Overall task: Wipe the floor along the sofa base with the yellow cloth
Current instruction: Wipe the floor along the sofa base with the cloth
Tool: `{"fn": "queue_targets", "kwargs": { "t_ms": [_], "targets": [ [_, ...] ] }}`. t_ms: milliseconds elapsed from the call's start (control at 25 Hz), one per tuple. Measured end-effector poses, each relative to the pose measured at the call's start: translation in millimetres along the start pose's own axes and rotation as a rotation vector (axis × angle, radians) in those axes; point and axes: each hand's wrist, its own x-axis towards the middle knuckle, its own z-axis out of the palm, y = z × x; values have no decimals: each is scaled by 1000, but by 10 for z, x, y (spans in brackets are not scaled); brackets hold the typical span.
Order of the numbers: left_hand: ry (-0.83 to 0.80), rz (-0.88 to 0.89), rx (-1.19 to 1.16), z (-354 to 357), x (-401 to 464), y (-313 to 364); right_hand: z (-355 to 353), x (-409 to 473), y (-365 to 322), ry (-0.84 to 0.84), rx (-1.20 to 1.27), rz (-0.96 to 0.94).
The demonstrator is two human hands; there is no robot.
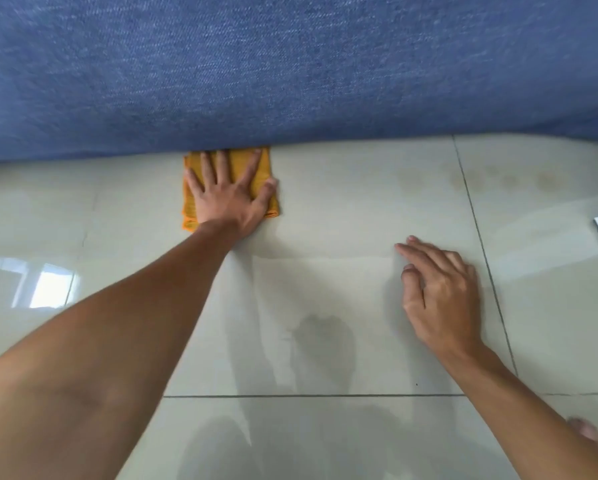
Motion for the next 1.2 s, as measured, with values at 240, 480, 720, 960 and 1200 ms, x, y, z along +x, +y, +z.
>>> {"fn": "queue_targets", "kwargs": {
  "t_ms": [240,480,720,960,1200],
  "targets": [
    [-41,258,-36,78,-607,1315,-381,-68,488,75,-22,173],
    [-17,449,-75,249,-1798,1510,-764,-425,736,-142,-165,293],
    [-16,366,-35,258,-2392,757,-712,-504,667,-143,-237,292],
    [-59,6,16,71,-1811,-55,-678,-398,1011,-67,-281,243],
    [-20,-16,-25,95,-611,805,-498,-435,1236,65,-272,190]
  ]
}}
